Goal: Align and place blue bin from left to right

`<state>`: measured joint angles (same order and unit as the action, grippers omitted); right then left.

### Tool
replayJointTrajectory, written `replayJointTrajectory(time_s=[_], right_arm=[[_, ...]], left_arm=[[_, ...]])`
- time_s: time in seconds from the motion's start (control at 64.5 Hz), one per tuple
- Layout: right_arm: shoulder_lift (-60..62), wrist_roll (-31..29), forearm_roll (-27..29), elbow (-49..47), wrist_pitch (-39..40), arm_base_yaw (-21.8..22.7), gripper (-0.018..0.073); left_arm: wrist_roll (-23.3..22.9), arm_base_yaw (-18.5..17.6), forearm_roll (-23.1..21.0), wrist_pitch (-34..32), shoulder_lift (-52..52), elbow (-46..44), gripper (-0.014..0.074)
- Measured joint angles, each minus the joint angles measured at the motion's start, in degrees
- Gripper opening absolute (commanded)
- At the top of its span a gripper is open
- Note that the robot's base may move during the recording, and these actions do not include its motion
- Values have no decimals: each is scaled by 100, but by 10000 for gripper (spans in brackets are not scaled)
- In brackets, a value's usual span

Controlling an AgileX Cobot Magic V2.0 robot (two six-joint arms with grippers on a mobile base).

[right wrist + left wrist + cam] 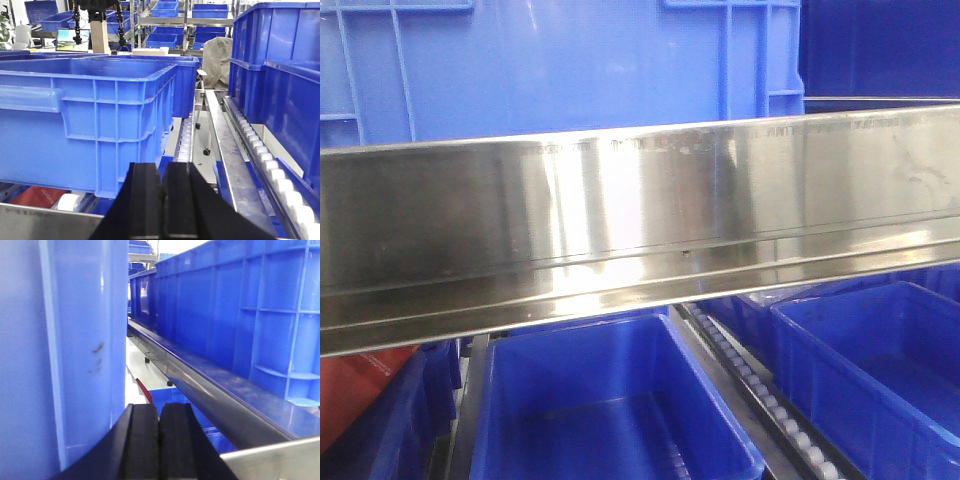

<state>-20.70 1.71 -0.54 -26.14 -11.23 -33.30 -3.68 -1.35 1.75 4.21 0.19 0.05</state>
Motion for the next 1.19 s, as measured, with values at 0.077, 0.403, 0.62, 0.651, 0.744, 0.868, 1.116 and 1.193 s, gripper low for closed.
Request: replayJointTrajectory(time_s=[0.077, 0.403, 0.62, 0.651, 0.744, 0.868, 1.116, 1.193], right_arm=[[0, 0, 0, 0, 0, 0, -162], [0, 0, 0, 0, 0, 0, -162], [0, 0, 0, 0, 0, 0, -162], [0, 0, 0, 0, 0, 0, -162], [0, 0, 0, 0, 0, 0, -162], [0, 0, 0, 0, 0, 0, -162], [0, 0, 0, 0, 0, 0, -162], [0, 0, 0, 0, 0, 0, -162]], left_arm=[[0, 0, 0, 0, 0, 0, -111], [0, 0, -12, 0, 0, 0, -111], [0, 0, -12, 11, 0, 9, -111], [0, 0, -12, 11, 0, 9, -111], [0, 8, -12, 11, 0, 9, -111], [0, 59, -12, 11, 0, 9, -111], [0, 294, -12, 11, 0, 9, -111], [0, 429, -12, 11, 0, 9, -111]])
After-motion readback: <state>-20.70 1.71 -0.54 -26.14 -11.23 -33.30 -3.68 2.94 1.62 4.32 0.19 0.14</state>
